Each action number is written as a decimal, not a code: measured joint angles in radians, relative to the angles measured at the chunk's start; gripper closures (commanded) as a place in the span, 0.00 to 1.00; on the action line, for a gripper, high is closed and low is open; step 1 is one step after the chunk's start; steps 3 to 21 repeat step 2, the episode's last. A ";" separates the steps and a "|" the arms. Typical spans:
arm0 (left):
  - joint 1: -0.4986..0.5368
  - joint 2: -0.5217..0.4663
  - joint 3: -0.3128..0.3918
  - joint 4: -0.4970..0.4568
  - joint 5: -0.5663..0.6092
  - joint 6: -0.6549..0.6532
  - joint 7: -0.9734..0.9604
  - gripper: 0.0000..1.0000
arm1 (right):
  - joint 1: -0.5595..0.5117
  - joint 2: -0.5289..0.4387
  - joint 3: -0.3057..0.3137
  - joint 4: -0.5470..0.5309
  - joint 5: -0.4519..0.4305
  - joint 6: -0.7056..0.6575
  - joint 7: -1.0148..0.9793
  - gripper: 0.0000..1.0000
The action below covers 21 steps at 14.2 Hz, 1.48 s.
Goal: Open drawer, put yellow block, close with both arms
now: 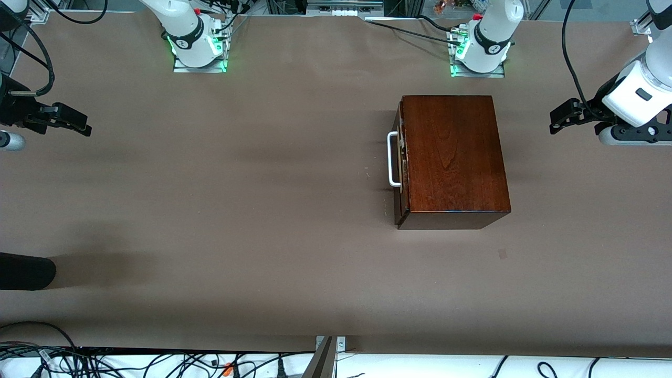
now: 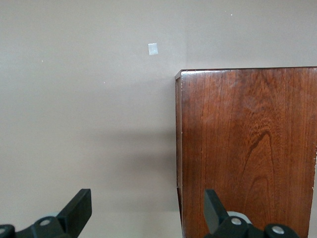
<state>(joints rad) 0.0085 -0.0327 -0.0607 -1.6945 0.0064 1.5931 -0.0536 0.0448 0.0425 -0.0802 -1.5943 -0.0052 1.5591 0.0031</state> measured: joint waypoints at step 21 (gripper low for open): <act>0.000 0.000 -0.002 0.000 0.000 0.000 0.000 0.00 | 0.000 0.000 0.000 0.000 0.000 0.000 0.000 0.00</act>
